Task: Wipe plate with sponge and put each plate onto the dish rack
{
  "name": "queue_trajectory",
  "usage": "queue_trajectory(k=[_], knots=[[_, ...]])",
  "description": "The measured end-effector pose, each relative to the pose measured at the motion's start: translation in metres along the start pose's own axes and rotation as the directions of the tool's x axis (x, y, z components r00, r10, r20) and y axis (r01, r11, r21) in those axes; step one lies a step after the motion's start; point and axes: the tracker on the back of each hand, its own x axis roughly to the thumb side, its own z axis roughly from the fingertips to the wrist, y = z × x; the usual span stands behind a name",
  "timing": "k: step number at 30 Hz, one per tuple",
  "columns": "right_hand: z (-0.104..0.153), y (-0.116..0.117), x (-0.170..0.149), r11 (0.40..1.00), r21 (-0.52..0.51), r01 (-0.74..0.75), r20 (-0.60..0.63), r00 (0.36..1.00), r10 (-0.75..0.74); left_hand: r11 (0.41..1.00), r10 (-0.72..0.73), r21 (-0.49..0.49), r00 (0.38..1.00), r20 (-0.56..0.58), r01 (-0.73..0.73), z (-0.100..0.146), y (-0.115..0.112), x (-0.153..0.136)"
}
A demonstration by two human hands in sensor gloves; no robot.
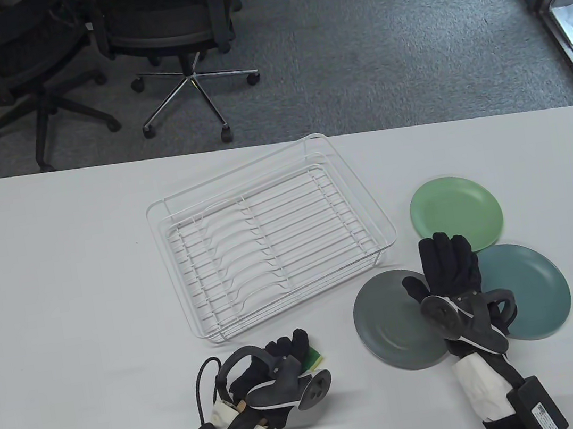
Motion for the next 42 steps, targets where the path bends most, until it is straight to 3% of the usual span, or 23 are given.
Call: queue_trajectory(k=[5,10,14,17,20,25,32,36,39,42], knots=[[-0.003,0.006,0.0,0.998,0.051,0.032,-0.012,0.999,-0.031,0.994,0.051,0.096,0.998,-0.028,-0.048,0.006,0.007,-0.009],[-0.006,0.018,-0.003,0.989,0.145,0.028,-0.039,0.999,-0.023,0.957,0.137,0.264,0.989,-0.05,-0.119,0.023,0.022,-0.023],[-0.007,0.029,-0.01,0.966,0.252,0.053,-0.084,0.996,-0.033,0.889,0.22,0.425,0.973,-0.072,-0.169,0.041,0.033,-0.04],[-0.008,0.036,-0.013,0.961,0.267,0.078,-0.095,0.994,-0.055,0.832,0.273,0.52,0.958,-0.085,-0.191,0.053,0.039,-0.05],[-0.008,0.042,-0.014,0.945,0.319,0.066,-0.109,0.994,-0.032,0.797,0.301,0.574,0.947,-0.11,-0.187,0.061,0.042,-0.06],[-0.009,0.055,-0.014,0.902,0.431,0.022,-0.114,0.993,0.03,0.778,0.343,0.594,0.93,-0.128,-0.205,0.065,0.039,-0.07],[-0.013,0.062,-0.01,0.873,0.482,-0.076,-0.113,0.983,0.148,0.783,0.346,0.589,0.928,-0.142,-0.202,0.064,0.038,-0.072],[-0.013,0.06,-0.018,0.858,0.497,0.131,-0.209,0.978,-0.028,0.783,0.352,0.587,0.925,-0.145,-0.206,0.064,0.038,-0.074],[-0.011,0.054,-0.027,0.863,0.423,0.275,-0.248,0.952,-0.181,0.779,0.361,0.589,0.921,-0.144,-0.213,0.064,0.038,-0.076],[-0.007,0.047,-0.036,0.796,0.387,0.465,-0.296,0.88,-0.371,0.777,0.365,0.591,0.92,-0.14,-0.218,0.062,0.039,-0.077]])
